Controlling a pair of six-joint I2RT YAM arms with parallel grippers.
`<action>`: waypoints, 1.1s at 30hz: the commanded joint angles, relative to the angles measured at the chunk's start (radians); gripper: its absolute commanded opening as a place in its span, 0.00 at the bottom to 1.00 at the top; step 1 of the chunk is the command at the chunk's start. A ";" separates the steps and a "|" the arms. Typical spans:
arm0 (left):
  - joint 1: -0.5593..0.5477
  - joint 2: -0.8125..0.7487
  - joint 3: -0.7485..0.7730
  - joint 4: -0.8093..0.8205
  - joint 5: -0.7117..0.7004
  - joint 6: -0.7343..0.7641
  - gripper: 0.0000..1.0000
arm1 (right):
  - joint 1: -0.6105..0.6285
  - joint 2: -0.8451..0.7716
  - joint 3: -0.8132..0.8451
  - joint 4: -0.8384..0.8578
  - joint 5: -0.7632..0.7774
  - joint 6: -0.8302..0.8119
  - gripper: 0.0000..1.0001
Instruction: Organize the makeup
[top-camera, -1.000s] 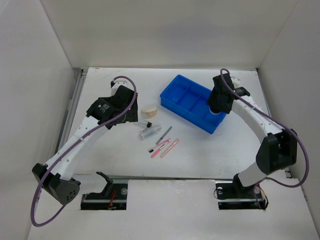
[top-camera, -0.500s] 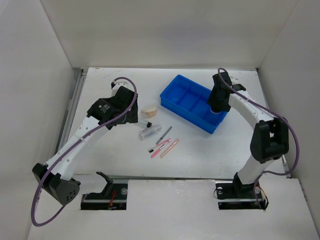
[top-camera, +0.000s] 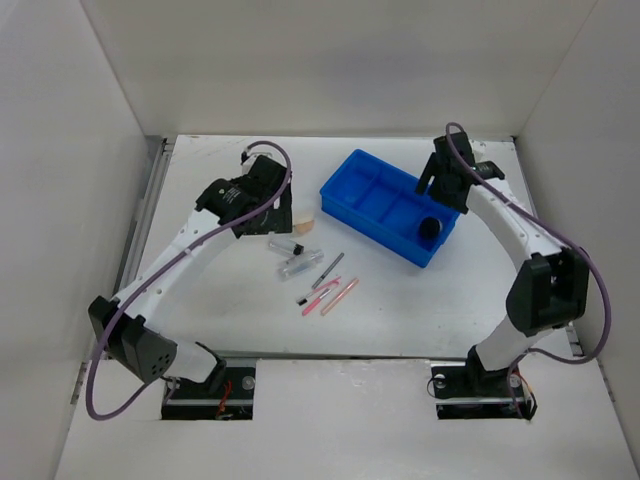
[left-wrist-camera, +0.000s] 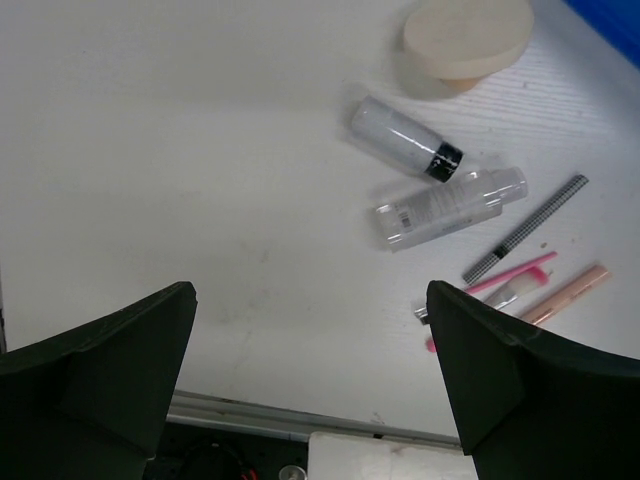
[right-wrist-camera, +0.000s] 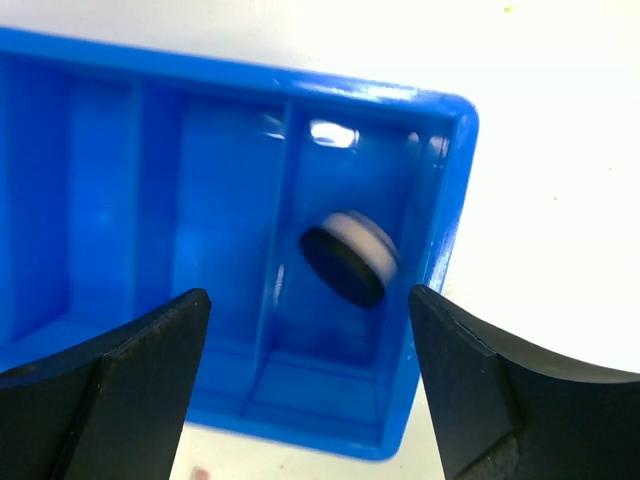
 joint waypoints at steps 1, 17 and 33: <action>-0.001 0.034 0.066 0.052 0.048 -0.002 1.00 | -0.003 -0.126 0.078 -0.012 0.015 -0.025 0.87; 0.202 0.392 0.169 0.205 0.459 -0.338 0.74 | -0.003 -0.421 0.004 -0.110 0.002 -0.044 0.87; 0.252 0.635 0.275 0.202 0.476 -0.495 0.75 | -0.003 -0.430 -0.016 -0.129 0.002 -0.053 0.87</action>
